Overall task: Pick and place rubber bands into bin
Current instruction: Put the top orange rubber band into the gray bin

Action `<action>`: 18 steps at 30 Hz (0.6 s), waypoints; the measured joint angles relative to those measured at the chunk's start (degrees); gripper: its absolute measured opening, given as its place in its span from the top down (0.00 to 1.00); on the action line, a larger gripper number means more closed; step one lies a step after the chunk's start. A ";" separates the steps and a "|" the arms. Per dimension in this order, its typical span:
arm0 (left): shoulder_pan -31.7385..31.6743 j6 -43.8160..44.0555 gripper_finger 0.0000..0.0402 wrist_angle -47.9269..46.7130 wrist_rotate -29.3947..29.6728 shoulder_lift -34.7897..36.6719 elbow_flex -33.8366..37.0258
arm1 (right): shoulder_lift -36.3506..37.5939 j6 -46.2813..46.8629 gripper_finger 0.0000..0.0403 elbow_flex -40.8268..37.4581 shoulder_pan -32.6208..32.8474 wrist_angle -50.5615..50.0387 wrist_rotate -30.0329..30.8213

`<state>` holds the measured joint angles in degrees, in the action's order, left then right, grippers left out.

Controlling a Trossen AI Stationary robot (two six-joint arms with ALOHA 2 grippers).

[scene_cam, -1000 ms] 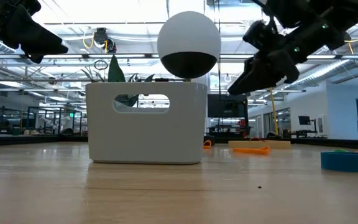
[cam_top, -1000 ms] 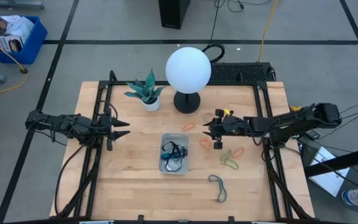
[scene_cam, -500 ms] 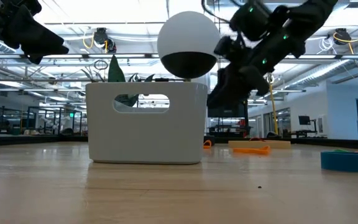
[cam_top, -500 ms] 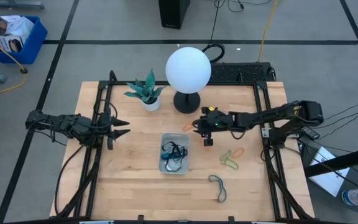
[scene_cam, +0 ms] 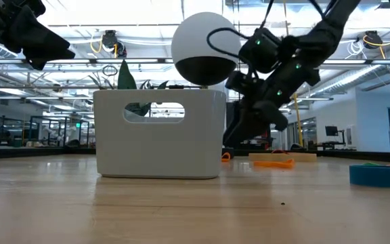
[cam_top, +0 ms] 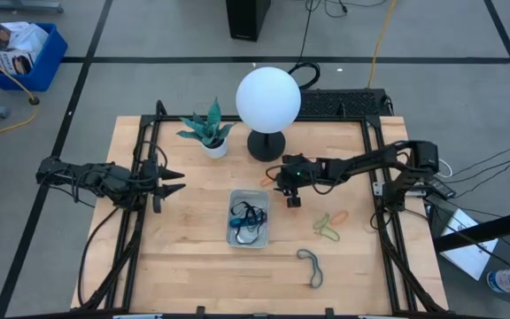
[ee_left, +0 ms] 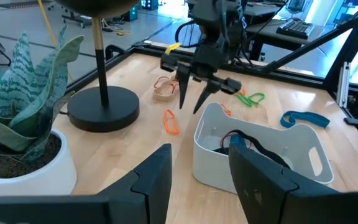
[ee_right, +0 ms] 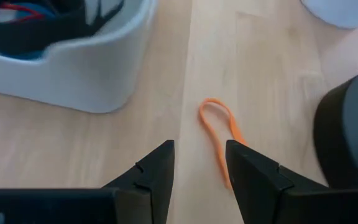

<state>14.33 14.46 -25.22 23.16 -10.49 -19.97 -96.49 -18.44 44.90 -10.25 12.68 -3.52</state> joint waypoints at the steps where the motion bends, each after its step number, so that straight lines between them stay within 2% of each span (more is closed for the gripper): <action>1: 0.00 0.02 0.59 -0.03 0.00 -0.01 0.00 | -0.69 -0.04 0.65 0.43 -0.03 -0.11 0.04; 10: -0.01 0.84 0.59 0.00 0.00 -0.02 0.00 | -6.58 -0.69 0.65 6.00 -0.78 -0.55 -0.01; 16: -0.01 1.09 0.59 -0.01 0.00 0.00 0.00 | -7.38 -0.69 0.65 6.12 -2.61 -3.73 -0.07; 18: 0.00 0.95 0.59 -0.07 0.00 -0.02 0.01 | -7.28 -0.77 0.65 6.14 -3.05 -3.28 -1.79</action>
<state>14.33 15.42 -25.29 23.16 -10.50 -19.96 -103.77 -19.21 51.05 -13.30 9.40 -5.32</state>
